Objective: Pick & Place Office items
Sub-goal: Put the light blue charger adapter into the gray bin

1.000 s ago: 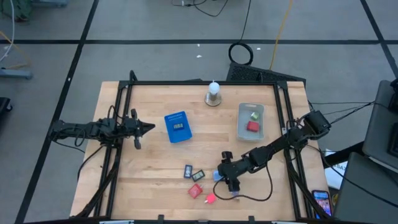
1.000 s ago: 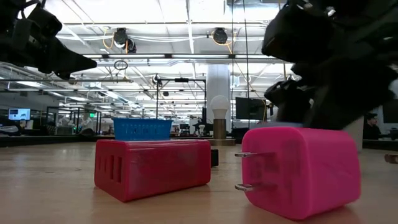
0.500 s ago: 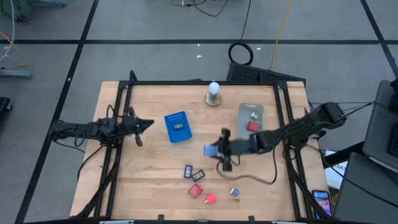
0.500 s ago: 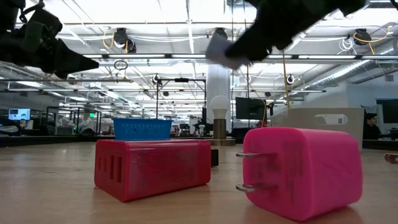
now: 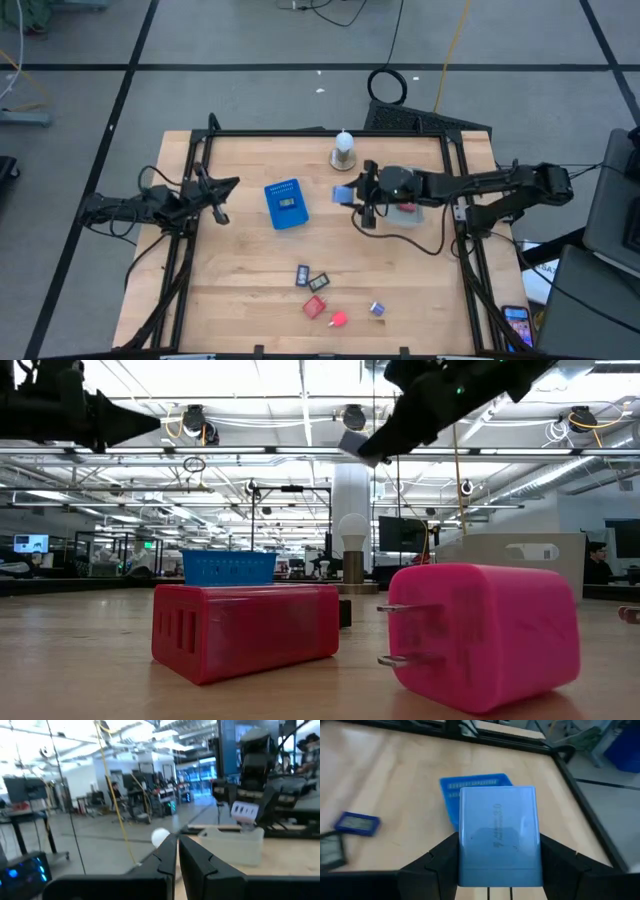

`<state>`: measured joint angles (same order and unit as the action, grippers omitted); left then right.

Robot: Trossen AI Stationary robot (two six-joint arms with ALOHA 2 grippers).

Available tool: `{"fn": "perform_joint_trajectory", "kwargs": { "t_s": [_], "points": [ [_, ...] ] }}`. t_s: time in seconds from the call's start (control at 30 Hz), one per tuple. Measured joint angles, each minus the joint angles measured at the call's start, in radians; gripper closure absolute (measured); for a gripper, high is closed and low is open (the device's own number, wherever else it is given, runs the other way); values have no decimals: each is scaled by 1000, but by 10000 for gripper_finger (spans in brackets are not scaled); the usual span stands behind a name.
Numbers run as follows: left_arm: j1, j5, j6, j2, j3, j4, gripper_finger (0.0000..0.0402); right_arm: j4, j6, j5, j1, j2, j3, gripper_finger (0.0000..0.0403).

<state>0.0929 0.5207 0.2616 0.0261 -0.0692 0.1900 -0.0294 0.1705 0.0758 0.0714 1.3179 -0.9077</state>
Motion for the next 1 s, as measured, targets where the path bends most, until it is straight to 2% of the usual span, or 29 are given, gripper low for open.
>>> {"fn": "perform_joint_trajectory", "kwargs": {
  "t_s": [0.3,0.53,1.0],
  "points": [
    [0,4,134,0,-2,185,378,3,79,0,100,41,4,202],
    [0,-12,125,0,-2,167,378,-18,112,-57,130,40,14,202],
    [0,-4,129,0,-2,152,378,-50,128,-56,139,40,15,202]
  ]
}}
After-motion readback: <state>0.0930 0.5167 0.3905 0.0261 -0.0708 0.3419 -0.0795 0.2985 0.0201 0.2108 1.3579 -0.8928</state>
